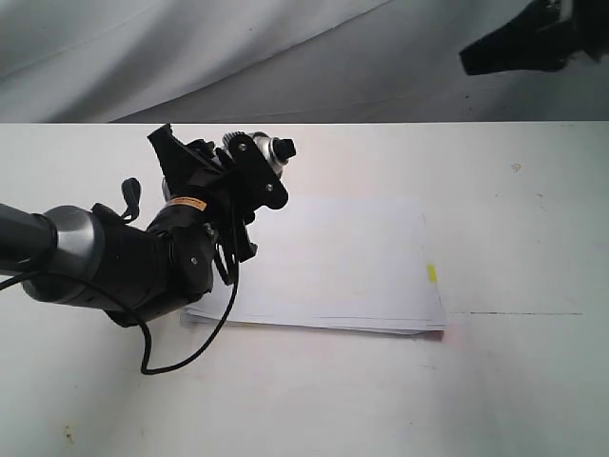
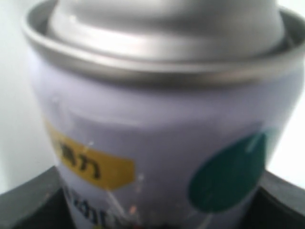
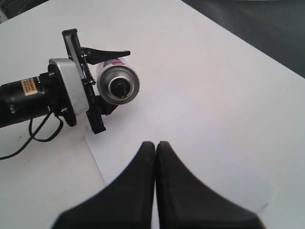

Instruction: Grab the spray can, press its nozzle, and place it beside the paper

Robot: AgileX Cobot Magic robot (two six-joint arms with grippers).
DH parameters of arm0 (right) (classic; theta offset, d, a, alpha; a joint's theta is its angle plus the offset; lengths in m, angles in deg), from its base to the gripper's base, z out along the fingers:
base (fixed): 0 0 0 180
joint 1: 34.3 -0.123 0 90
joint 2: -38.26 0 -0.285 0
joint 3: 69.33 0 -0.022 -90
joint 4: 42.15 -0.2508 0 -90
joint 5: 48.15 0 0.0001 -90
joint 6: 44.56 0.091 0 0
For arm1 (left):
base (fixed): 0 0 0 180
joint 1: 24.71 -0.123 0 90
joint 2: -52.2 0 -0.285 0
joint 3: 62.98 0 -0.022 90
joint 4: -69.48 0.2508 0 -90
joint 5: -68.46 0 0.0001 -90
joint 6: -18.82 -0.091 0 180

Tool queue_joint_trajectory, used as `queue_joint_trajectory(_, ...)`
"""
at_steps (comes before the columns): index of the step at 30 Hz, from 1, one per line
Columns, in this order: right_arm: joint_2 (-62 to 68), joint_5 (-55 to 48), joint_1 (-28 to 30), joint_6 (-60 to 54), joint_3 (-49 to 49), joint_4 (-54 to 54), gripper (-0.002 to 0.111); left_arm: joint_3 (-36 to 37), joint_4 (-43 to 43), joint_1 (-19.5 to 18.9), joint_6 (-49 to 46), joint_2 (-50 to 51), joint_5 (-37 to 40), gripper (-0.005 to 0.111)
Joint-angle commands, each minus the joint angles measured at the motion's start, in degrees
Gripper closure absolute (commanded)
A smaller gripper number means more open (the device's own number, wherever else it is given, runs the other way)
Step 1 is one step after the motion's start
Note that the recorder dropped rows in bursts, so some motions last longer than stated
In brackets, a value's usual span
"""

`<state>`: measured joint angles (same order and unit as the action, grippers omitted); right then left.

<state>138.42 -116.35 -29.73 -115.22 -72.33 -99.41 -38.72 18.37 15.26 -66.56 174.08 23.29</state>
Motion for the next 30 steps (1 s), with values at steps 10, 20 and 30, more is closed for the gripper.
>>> queue_joint_trajectory(10,-52.1,25.6,3.6,11.2,39.7,7.9,0.108,-0.6,-13.8,-5.5,13.8,-19.5,7.5,0.107)
queue_joint_trajectory(20,-55.4,27.0,3.4,11.2,45.7,6.2,0.108,-0.6,-20.3,-24.5,20.9,-35.9,29.4,0.107)
queue_joint_trajectory(30,-55.4,29.8,3.4,10.7,49.8,5.3,0.108,-0.5,-11.1,-26.0,33.0,-25.2,29.1,0.107)
